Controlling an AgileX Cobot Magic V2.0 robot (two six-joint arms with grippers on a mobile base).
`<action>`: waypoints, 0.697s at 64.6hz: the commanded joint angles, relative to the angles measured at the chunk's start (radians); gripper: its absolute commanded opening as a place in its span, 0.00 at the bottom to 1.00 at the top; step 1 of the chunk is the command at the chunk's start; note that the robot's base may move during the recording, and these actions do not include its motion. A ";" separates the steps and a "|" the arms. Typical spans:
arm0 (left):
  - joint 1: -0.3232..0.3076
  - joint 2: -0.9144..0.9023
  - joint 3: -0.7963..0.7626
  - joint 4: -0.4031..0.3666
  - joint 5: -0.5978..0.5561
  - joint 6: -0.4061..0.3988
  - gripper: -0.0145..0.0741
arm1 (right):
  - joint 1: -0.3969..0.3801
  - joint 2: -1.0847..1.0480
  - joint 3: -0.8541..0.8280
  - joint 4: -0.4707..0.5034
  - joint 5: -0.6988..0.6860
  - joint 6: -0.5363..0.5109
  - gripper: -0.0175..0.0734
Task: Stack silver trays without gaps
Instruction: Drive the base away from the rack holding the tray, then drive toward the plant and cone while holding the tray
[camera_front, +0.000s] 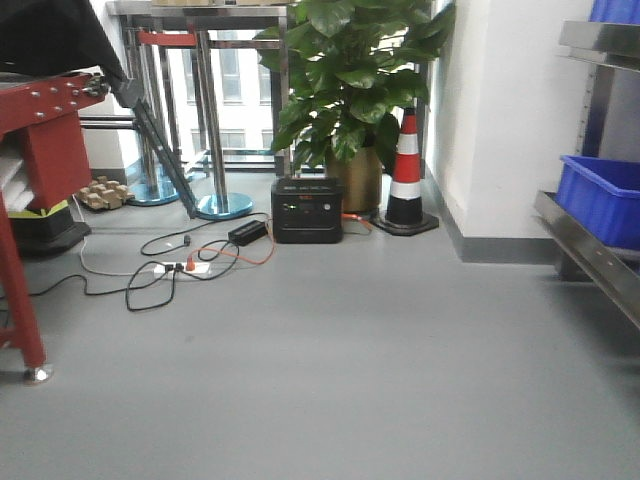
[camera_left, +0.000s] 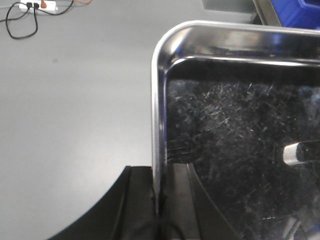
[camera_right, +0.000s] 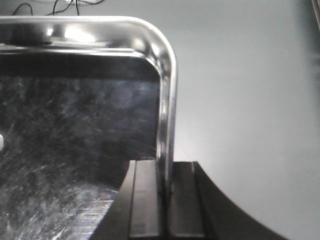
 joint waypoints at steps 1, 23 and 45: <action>-0.007 -0.004 -0.011 -0.008 -0.074 0.002 0.15 | 0.006 0.000 -0.007 0.010 -0.036 -0.024 0.12; -0.007 -0.004 -0.011 0.016 -0.077 0.002 0.15 | 0.006 0.000 -0.007 0.010 -0.044 -0.024 0.12; -0.007 -0.004 -0.011 0.016 -0.100 0.002 0.15 | 0.006 0.000 -0.007 0.010 -0.092 -0.024 0.12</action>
